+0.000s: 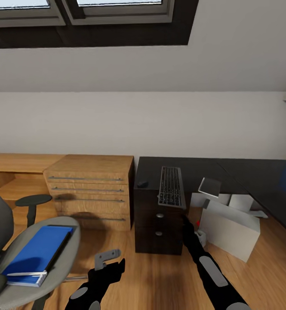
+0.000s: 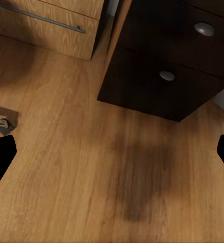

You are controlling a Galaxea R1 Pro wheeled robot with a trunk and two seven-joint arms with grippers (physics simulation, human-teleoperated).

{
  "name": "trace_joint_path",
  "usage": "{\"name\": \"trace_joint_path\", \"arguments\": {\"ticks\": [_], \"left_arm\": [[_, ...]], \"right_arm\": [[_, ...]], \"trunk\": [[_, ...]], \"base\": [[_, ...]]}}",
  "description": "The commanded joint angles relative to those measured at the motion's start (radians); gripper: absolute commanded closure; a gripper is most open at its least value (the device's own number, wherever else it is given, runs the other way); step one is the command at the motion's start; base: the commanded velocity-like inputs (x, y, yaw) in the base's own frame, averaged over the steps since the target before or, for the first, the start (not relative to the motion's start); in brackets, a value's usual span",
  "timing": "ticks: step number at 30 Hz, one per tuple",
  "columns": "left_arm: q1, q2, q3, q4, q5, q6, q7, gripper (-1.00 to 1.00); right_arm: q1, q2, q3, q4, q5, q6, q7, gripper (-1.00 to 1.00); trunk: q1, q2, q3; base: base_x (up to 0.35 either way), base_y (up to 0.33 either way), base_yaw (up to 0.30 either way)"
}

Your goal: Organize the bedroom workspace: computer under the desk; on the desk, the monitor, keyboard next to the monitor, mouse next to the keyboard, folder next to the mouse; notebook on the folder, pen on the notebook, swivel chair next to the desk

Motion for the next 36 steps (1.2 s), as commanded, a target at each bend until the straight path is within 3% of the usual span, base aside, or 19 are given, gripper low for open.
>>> {"name": "trace_joint_path", "arguments": {"ticks": [1, 4, 13, 24, 36], "left_arm": [[0.000, 0.000, -0.001, -0.002, 0.011, 0.002, 0.009, -1.00], [0.000, 0.000, -0.001, -0.001, 0.011, 0.003, 0.009, -1.00], [0.000, 0.001, 0.006, 0.005, 0.009, 0.003, 0.009, -1.00], [0.000, 0.002, 0.012, 0.030, 0.008, -0.001, 0.006, -1.00], [0.000, 0.002, 0.007, 0.048, 0.007, -0.002, 0.005, -1.00]], "right_arm": [[-0.001, 0.011, -0.001, 0.000, -0.011, 0.003, 0.004, -1.00], [-0.001, 0.024, -0.004, 0.000, -0.012, 0.003, 0.004, -1.00], [-0.001, 0.029, 0.000, 0.000, -0.012, 0.002, 0.004, -1.00], [0.000, 0.031, -0.006, -0.001, -0.011, -0.003, 0.006, -1.00], [-0.001, 0.030, -0.006, -0.002, -0.008, -0.011, 0.007, -1.00]], "trunk": [[0.004, -0.008, -0.004], [0.015, -0.029, -0.013], [0.050, -0.092, -0.042], [0.050, -0.092, -0.042], [0.050, -0.092, -0.042]], "base": [[0.000, 0.000, 0.000], [0.000, 0.000, 0.000], [0.000, 0.000, 0.000], [0.010, 0.000, 0.000], [0.182, 0.000, 0.000]]}}
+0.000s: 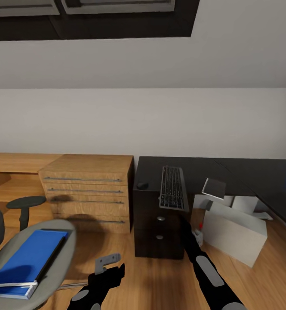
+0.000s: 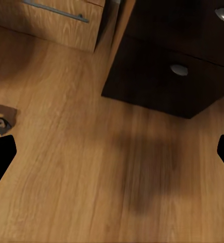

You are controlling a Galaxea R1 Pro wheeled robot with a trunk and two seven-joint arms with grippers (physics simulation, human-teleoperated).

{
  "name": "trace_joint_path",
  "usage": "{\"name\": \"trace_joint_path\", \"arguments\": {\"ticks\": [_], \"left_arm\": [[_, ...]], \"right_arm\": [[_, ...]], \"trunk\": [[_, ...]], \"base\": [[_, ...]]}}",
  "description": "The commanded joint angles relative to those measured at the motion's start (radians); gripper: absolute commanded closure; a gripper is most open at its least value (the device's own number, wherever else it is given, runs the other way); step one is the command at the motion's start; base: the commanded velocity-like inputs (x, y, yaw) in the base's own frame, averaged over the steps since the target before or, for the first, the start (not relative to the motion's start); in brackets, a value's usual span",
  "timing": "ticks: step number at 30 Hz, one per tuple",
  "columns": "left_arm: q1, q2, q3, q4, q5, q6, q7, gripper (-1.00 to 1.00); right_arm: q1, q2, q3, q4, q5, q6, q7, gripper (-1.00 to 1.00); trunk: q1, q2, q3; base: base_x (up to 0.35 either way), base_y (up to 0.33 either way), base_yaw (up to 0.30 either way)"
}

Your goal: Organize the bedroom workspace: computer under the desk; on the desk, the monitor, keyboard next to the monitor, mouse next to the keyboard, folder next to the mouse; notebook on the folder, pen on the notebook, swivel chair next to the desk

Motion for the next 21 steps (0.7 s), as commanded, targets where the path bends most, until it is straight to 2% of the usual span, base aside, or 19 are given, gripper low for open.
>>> {"name": "trace_joint_path", "arguments": {"ticks": [1, 6, 15, 21], "left_arm": [[0.000, 0.000, -0.001, -0.001, 0.010, 0.002, 0.009, -1.00], [0.000, 0.000, -0.001, 0.000, 0.010, 0.002, 0.010, -1.00], [0.000, 0.000, -0.002, 0.001, 0.010, 0.002, 0.011, -1.00], [0.000, 0.000, -0.002, 0.001, 0.010, 0.002, 0.011, -1.00]], "right_arm": [[-0.001, 0.000, 0.002, -0.001, -0.010, 0.000, 0.004, -1.00], [-0.001, -0.001, -0.001, -0.021, -0.010, -0.003, 0.005, -1.00], [-0.001, -0.002, -0.001, -0.034, -0.008, -0.006, 0.006, -1.00], [0.000, -0.003, -0.001, -0.033, -0.008, -0.007, 0.005, -1.00]], "trunk": [[0.000, 0.000, -0.001], [0.000, 0.000, -0.001], [-0.030, 0.056, 0.024], [-0.030, 0.056, 0.024]], "base": [[0.217, 0.000, 0.000], [0.166, 0.000, 0.000], [0.015, 0.000, 0.000], [0.000, 0.000, 0.000]]}}
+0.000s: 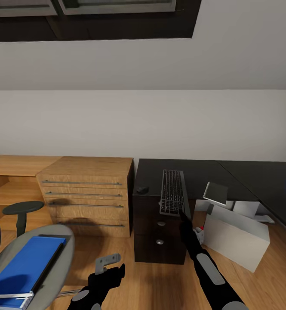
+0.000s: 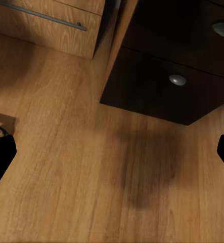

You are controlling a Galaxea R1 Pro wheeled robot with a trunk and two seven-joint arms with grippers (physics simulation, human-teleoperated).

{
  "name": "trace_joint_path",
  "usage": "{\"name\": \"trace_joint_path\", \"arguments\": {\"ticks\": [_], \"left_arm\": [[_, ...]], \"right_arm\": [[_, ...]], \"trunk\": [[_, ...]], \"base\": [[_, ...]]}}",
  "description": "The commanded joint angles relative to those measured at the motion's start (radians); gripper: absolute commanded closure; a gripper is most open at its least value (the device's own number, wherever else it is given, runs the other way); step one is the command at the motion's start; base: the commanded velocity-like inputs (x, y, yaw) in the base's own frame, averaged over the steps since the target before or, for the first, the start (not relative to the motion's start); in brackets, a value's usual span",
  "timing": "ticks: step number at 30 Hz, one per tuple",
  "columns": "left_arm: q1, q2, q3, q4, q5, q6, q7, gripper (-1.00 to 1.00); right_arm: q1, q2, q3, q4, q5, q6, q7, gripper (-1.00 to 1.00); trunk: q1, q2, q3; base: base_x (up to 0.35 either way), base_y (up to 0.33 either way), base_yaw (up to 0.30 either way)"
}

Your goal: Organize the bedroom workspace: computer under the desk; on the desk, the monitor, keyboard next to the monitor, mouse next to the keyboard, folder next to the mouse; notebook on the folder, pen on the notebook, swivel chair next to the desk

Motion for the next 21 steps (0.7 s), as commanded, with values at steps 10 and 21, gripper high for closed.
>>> {"name": "trace_joint_path", "arguments": {"ticks": [10, 21], "left_arm": [[0.000, 0.000, -0.001, -0.001, 0.010, 0.000, 0.010, -1.00], [0.000, 0.000, -0.001, -0.001, 0.010, 0.000, 0.011, -1.00]], "right_arm": [[-0.001, -0.001, -0.016, 0.002, -0.010, 0.000, 0.002, -1.00], [-0.001, -0.002, -0.035, 0.006, -0.010, 0.000, -0.006, -1.00]], "trunk": [[0.000, 0.000, -0.001], [0.000, 0.000, -0.001]], "base": [[0.107, 0.000, 0.000], [0.109, 0.000, 0.000]]}}
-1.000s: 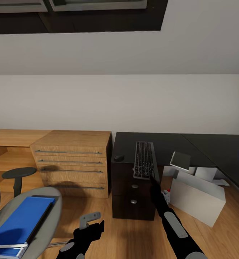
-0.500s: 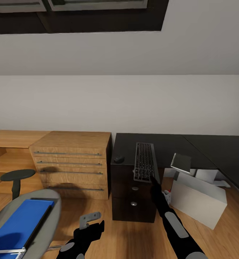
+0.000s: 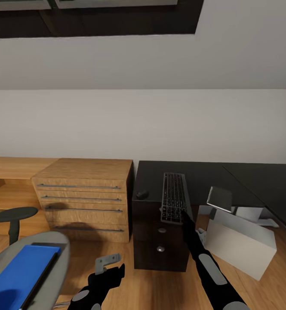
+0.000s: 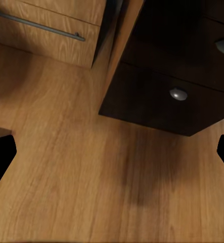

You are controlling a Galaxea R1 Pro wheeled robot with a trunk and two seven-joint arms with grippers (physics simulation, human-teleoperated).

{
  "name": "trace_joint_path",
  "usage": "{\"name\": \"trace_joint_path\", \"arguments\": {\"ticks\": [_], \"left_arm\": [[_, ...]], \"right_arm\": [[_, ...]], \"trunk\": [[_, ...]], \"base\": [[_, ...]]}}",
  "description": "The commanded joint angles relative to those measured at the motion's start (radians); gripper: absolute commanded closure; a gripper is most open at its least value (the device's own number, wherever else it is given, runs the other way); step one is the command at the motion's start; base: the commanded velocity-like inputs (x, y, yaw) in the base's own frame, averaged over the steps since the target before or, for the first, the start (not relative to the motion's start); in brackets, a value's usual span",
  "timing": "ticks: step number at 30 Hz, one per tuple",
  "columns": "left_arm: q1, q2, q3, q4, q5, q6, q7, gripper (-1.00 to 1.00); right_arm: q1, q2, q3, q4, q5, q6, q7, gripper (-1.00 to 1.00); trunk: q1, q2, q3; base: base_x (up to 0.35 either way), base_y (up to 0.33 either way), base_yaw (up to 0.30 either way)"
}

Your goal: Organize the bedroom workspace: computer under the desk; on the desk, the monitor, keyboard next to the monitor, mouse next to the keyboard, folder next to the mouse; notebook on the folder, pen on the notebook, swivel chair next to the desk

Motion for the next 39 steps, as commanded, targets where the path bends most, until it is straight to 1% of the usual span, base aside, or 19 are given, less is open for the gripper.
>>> {"name": "trace_joint_path", "arguments": {"ticks": [1, 9, 16, 27, 32, 33, 34, 37, 39], "left_arm": [[0.000, 0.000, -0.001, -0.001, 0.011, 0.002, 0.010, -1.00], [0.000, 0.000, -0.001, 0.000, 0.011, 0.002, 0.009, -1.00], [0.000, 0.000, -0.001, 0.000, 0.011, 0.002, 0.008, -1.00], [0.000, -0.001, -0.004, 0.006, 0.011, 0.002, 0.009, -1.00], [0.000, -0.001, -0.005, 0.012, 0.011, 0.002, 0.010, -1.00], [0.000, 0.000, -0.005, 0.012, 0.011, 0.002, 0.010, -1.00], [0.000, -0.001, -0.005, 0.013, 0.011, 0.002, 0.009, -1.00], [0.000, -0.001, -0.006, 0.013, 0.011, 0.002, 0.009, -1.00], [0.000, -0.001, -0.006, 0.014, 0.011, 0.002, 0.009, -1.00]], "right_arm": [[-0.001, 0.001, -0.004, 0.001, -0.007, 0.000, 0.004, -1.00], [0.000, -0.002, -0.007, 0.005, -0.007, 0.005, 0.002, -1.00], [-0.001, -0.003, -0.007, 0.007, -0.007, 0.006, 0.002, -1.00], [-0.001, -0.005, -0.007, 0.006, -0.005, 0.006, 0.002, -1.00], [-0.001, -0.005, -0.006, 0.005, -0.003, 0.006, -0.016, -1.00], [-0.001, -0.005, -0.006, 0.005, -0.003, 0.006, -0.020, 1.00], [-0.001, -0.005, -0.006, 0.005, -0.003, 0.006, -0.037, 1.00], [-0.001, -0.005, -0.006, 0.005, -0.003, 0.006, -0.046, 1.00], [-0.001, -0.005, -0.005, 0.005, -0.003, 0.005, -0.049, 1.00]], "trunk": [[0.000, 0.000, -0.001], [0.000, 0.000, -0.001], [0.000, 0.000, -0.001], [0.000, 0.000, -0.001], [0.000, 0.000, -0.001], [0.000, 0.000, -0.001], [0.000, 0.000, -0.001], [0.000, 0.000, -0.001], [-0.008, 0.014, 0.005]], "base": [[0.031, 0.000, 0.000], [0.010, 0.000, 0.000], [0.000, 0.156, 0.000], [0.000, 0.018, 0.000], [0.000, 0.000, 0.000], [0.000, 0.000, 0.000], [0.000, 0.000, 0.000], [0.000, 0.000, 0.000], [0.000, 0.000, 0.000]]}}
